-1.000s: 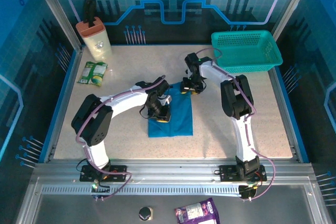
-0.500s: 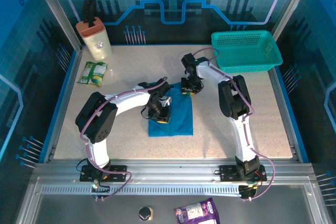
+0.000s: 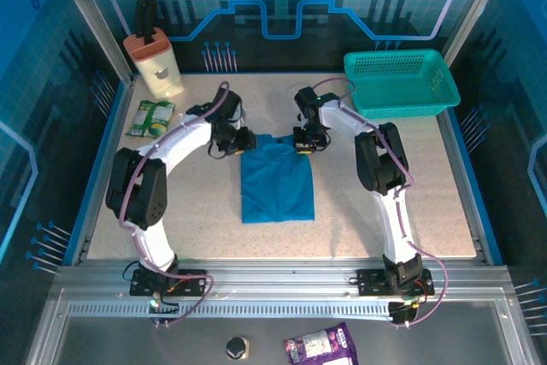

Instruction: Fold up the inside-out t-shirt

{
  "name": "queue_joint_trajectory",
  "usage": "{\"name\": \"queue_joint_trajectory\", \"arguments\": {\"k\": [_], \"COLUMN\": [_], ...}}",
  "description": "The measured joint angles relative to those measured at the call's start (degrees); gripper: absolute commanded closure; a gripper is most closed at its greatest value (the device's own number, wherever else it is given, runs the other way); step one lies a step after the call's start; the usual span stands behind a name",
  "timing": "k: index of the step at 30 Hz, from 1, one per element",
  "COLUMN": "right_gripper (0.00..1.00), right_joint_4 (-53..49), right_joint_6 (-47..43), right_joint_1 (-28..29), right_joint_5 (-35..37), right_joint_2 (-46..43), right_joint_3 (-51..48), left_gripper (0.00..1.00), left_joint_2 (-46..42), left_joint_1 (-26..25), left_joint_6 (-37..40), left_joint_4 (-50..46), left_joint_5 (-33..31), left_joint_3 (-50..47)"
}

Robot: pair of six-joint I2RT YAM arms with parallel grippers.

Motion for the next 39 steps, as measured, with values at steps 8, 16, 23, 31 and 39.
{"name": "queue_joint_trajectory", "arguments": {"k": [8,16,23,31,39], "right_gripper": [0.99,0.99,0.99,0.99,0.99], "right_joint_4": [-0.07,-0.02,-0.07,-0.17,-0.20], "right_joint_6": [-1.38,-1.75,-1.75,-1.77,-1.77], "right_joint_1": [-0.07,-0.07,-0.11,-0.11,-0.11], "right_joint_5": [-0.15,-0.15,-0.13,-0.11,-0.11], "right_joint_2": [-0.09,-0.13,-0.37,-0.37,-0.37], "right_joint_3": [-0.04,-0.13,-0.50,-0.50,-0.52], "left_gripper": [0.50,0.52,0.55,0.72,0.86], "left_joint_2": [11.21,17.75,20.28,22.12,22.21], "left_joint_1": [2.54,1.75,0.04,-2.03,-2.69], "left_joint_6": [0.02,0.02,0.04,-0.07,-0.50], "left_joint_4": [-0.02,-0.26,-3.28,-6.43,-5.44], "left_joint_5": [-2.47,-4.44,-7.45,-13.03,-12.39], "left_joint_3": [7.28,10.12,14.29,17.11,17.20]}}
